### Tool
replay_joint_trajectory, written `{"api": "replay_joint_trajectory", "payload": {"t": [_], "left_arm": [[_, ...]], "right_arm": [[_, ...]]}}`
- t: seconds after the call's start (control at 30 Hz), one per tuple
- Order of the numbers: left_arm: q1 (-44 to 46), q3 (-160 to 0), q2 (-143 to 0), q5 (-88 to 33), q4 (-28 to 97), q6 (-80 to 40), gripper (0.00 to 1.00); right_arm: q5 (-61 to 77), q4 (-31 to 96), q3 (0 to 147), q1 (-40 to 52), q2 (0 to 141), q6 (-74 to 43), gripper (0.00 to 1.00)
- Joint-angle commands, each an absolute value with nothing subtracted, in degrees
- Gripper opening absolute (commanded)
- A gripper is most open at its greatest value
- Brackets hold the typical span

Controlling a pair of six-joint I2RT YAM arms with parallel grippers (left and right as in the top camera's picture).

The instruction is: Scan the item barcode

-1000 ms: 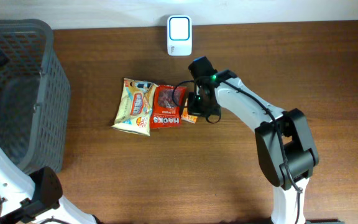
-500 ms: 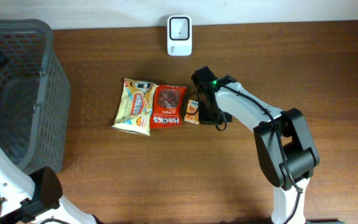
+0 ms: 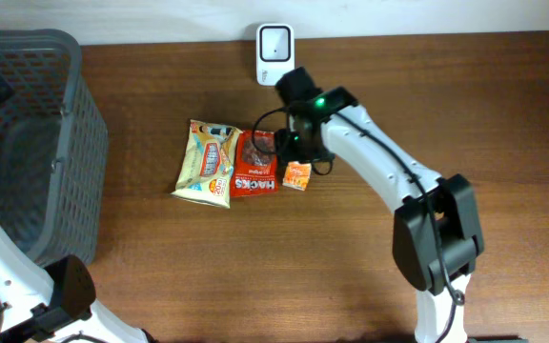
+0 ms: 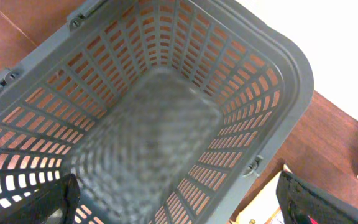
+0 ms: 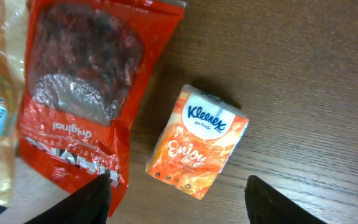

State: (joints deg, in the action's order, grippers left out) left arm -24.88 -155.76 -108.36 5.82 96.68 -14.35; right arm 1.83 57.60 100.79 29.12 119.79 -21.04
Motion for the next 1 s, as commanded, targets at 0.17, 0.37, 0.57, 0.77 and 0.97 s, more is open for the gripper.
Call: {"api": "replay_joint_trajectory", "payload": {"t": [0.17,0.37,0.57,0.77,0.97], "left_arm": [[-24.93,-156.38,-107.55,5.96,96.71,-14.48,0.99],[-24.93,-156.38,-107.55,5.96,96.71,-14.48,0.99],[-24.93,-156.38,-107.55,5.96,96.71,-14.48,0.99],[-24.93,-156.38,-107.55,5.96,96.71,-14.48,0.99],[-24.93,-156.38,-107.55,5.96,96.71,-14.48,0.99]], "right_arm": [[-11.88,55.48,101.25,35.07,127.61,-29.45,0.47],[-15.38,55.20,101.25,35.29,129.23,-29.47,0.24],[-13.80,56.71,101.43,34.89,128.66,-29.47,0.04],[9.72,59.18,105.36,27.00,123.31,-22.20,0.04],[36.56,60.84,103.22,15.90,123.31,-10.28,0.04]]}}
